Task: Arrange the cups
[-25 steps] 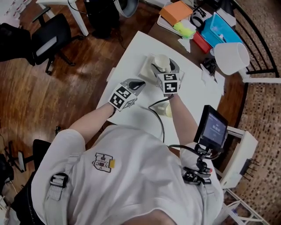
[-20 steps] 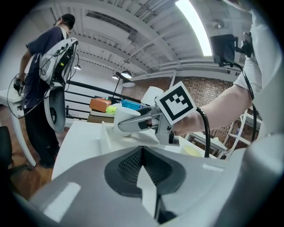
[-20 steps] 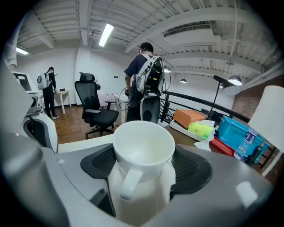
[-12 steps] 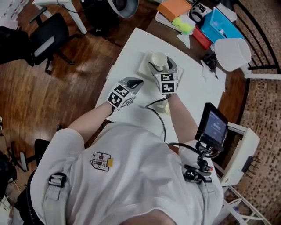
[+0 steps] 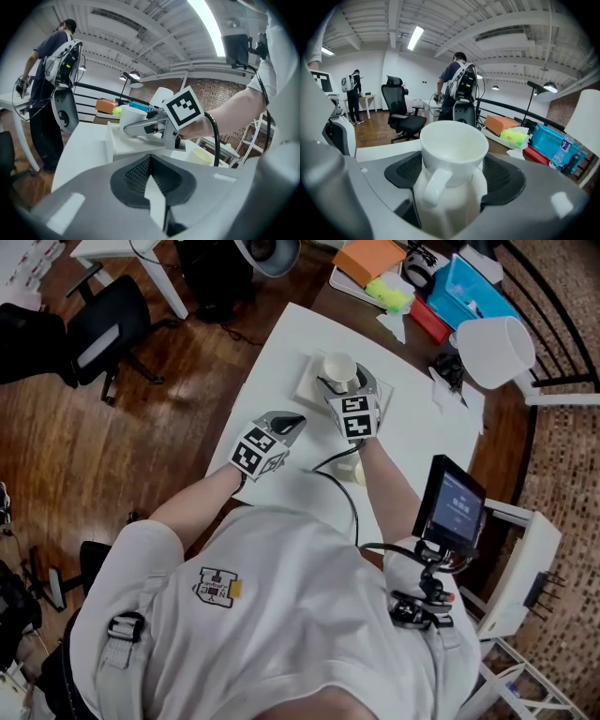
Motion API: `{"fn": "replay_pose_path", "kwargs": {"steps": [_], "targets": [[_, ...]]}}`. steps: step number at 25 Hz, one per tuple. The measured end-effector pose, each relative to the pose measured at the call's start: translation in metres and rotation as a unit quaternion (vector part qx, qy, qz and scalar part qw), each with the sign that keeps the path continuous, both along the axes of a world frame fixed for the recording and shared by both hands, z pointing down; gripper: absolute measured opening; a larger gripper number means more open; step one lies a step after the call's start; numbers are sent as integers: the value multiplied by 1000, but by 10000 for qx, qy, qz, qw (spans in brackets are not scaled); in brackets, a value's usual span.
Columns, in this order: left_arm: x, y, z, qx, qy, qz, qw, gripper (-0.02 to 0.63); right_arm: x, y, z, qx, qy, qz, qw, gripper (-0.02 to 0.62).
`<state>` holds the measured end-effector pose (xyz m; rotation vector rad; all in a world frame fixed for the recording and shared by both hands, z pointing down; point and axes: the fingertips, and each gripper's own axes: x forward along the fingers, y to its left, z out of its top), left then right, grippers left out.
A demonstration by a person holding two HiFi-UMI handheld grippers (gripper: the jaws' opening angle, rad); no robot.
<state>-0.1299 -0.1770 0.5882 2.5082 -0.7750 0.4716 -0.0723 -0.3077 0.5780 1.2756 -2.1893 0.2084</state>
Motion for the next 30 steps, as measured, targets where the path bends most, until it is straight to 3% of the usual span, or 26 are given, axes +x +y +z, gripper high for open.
{"fn": "replay_pose_path", "kwargs": {"steps": [4,11,17,22,25,30], "targets": [[-5,15,2,-66,0,-53,10000,0,5,12,2,-3,-177,175,9997,423],[-18,43,9,-186,-120,-112,9997,0,14,47,-49,453,-570,410,9965,418],[-5,91,30,-455,-332,127,9983,0,31,132,-82,816,-858,282,9926,335],[24,144,48,-716,-525,530,9946,0,68,209,-81,951,-716,350,9923,293],[41,170,59,-1003,-561,626,9914,0,97,248,-68,910,-615,526,9926,276],[56,183,64,-1300,-526,463,9890,0,123,294,-26,451,-494,688,9954,267]]}}
